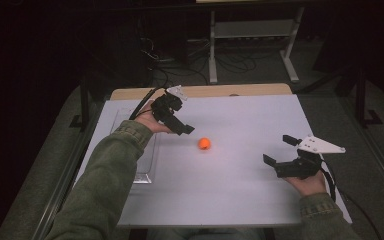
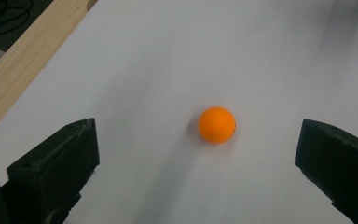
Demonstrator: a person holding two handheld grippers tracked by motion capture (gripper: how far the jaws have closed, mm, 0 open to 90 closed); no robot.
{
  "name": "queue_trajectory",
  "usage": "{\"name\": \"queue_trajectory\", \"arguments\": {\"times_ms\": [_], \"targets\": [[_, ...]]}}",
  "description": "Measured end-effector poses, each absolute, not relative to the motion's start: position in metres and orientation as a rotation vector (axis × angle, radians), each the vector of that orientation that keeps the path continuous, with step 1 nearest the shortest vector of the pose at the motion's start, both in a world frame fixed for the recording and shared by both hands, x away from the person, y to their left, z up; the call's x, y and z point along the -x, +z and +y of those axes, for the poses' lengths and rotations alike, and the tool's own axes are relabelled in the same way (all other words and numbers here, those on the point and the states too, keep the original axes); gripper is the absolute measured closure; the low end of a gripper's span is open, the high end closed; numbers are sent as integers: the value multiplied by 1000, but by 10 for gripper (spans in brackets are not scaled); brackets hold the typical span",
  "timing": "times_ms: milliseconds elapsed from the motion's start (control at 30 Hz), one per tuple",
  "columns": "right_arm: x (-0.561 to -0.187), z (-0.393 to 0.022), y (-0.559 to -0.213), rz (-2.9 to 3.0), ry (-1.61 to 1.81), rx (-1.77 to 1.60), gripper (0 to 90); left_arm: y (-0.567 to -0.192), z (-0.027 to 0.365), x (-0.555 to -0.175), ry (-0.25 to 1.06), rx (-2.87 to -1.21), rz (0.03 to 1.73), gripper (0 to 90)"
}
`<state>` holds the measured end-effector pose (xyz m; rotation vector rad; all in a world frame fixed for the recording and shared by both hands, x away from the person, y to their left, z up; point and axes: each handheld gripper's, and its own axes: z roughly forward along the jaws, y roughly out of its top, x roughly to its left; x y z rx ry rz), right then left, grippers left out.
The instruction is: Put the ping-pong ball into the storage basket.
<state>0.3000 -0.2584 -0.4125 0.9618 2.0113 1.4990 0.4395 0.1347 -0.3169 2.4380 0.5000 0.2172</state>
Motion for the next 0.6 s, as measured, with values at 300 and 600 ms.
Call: {"name": "queue_trajectory", "arguments": {"times_ms": [300, 600], "targets": [[-300, -261, -412, 2004, 1500, -964, 0, -322, 118, -450, 196, -2461, 482, 0], [-300, -262, -412, 2001, 1505, -964, 0, -327, 111, -458, 173, -2476, 479, 0]]}}
